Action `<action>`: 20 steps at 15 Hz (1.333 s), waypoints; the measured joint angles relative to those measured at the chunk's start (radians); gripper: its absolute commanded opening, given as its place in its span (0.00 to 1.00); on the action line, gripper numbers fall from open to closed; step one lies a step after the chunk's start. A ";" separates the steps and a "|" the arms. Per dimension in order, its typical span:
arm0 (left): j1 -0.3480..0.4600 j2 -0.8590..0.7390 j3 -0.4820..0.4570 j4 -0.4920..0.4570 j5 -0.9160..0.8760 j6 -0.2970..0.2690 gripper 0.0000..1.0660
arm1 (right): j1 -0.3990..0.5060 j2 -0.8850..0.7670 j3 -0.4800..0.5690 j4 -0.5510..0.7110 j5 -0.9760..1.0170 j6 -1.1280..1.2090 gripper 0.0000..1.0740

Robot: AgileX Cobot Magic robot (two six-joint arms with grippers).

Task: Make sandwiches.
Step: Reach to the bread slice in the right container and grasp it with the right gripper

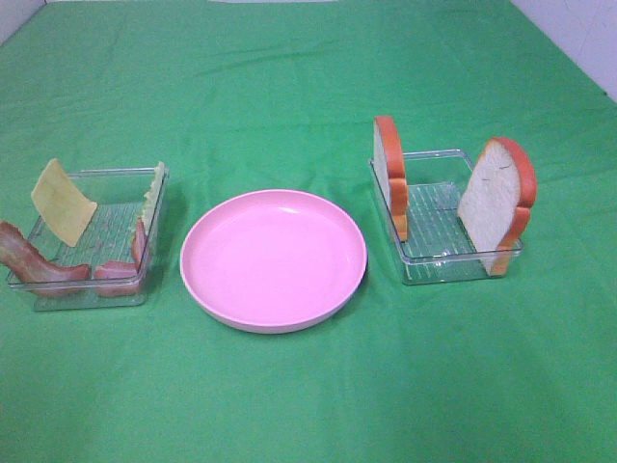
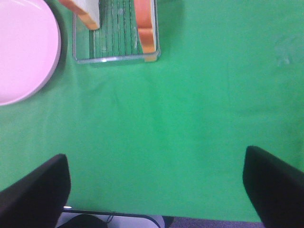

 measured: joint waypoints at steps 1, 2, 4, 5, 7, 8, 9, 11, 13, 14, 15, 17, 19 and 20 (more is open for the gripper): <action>0.000 0.000 0.000 0.000 0.000 0.000 0.92 | 0.000 0.133 -0.114 0.001 0.006 0.000 0.87; 0.000 0.000 0.000 0.000 0.000 0.000 0.92 | 0.000 0.255 -0.229 0.001 0.007 0.000 0.87; 0.000 0.000 0.000 0.000 0.000 0.000 0.92 | 0.000 0.545 -0.545 0.001 0.057 0.000 0.87; 0.000 0.000 0.000 0.000 0.000 0.000 0.92 | 0.000 0.590 -0.597 0.001 0.075 -0.001 0.87; 0.000 0.000 0.000 0.000 0.000 0.000 0.92 | 0.000 0.734 -0.773 0.001 0.093 -0.002 0.87; 0.000 0.000 0.000 0.000 0.000 0.000 0.92 | 0.000 0.787 -0.841 0.011 0.093 0.000 0.87; 0.000 0.000 0.000 0.000 0.000 0.000 0.92 | 0.002 0.836 -0.902 0.045 0.094 0.004 0.87; 0.000 0.000 0.000 0.000 0.000 0.000 0.92 | 0.096 0.946 -1.005 0.072 0.096 0.041 0.87; 0.000 0.000 0.000 0.000 0.000 0.000 0.92 | 0.167 0.998 -1.038 0.057 0.096 0.074 0.87; 0.000 0.000 0.000 0.000 0.000 0.000 0.92 | 0.205 1.033 -1.054 0.053 0.096 0.094 0.87; 0.000 0.000 0.000 0.000 0.000 0.000 0.92 | 0.229 1.059 -1.058 0.053 0.097 0.110 0.87; 0.000 0.000 0.000 0.000 0.000 0.000 0.92 | 0.258 1.095 -1.063 0.053 0.101 0.130 0.87; 0.000 0.000 0.000 0.000 0.000 0.000 0.92 | 0.279 1.156 -1.063 0.068 0.103 0.141 0.87; 0.000 0.000 0.000 0.000 0.000 0.000 0.92 | 0.279 1.176 -1.063 0.080 0.103 0.141 0.87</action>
